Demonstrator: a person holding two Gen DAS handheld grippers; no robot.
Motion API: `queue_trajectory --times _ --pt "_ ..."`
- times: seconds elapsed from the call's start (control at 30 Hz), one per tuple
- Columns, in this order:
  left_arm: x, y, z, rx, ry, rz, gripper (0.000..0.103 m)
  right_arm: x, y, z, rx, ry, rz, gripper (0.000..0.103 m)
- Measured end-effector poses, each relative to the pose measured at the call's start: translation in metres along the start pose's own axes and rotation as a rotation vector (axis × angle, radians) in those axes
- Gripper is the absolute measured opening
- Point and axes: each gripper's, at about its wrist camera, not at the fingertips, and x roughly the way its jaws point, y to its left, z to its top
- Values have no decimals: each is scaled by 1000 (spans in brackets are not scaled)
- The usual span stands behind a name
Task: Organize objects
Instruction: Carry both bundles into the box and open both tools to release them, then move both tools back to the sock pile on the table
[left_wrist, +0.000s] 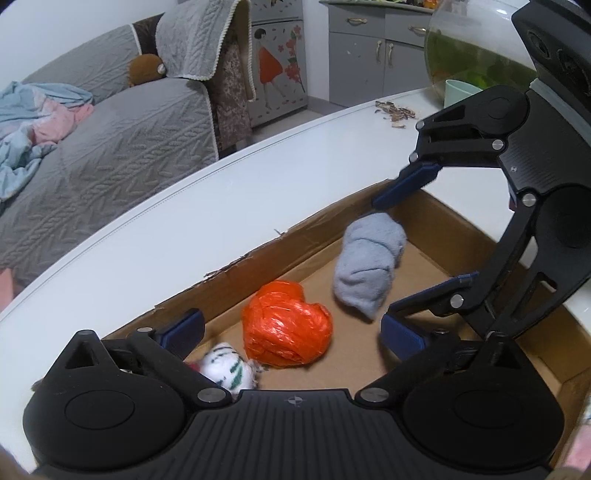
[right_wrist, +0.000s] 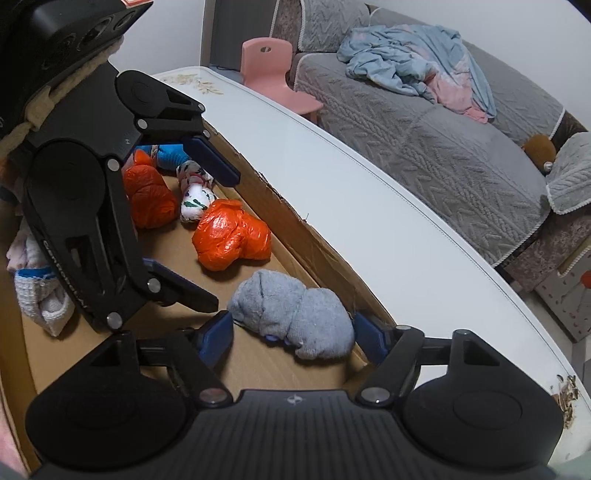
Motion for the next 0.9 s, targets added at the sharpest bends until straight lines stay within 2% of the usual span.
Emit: queue_trajectory --times 0.13,0.37,0.57,0.63,0.9 --pt "-10 -4 1 -53 18 51 103 -9 2 1 29 8 -23 77" --pt "-40 -15 4 -148 -24 115 103 -18 5 0 115 33 -100 83" --pt "-65 -21 -1 -227 -49 233 103 -31 19 -2 181 44 -134 84" --pt "-74 -22 -6 -257 -56 279 103 -35 24 -1 202 41 -144 85" --pt "-116 -27 -33 -375 -65 335 103 -61 45 -5 305 29 -188 87"
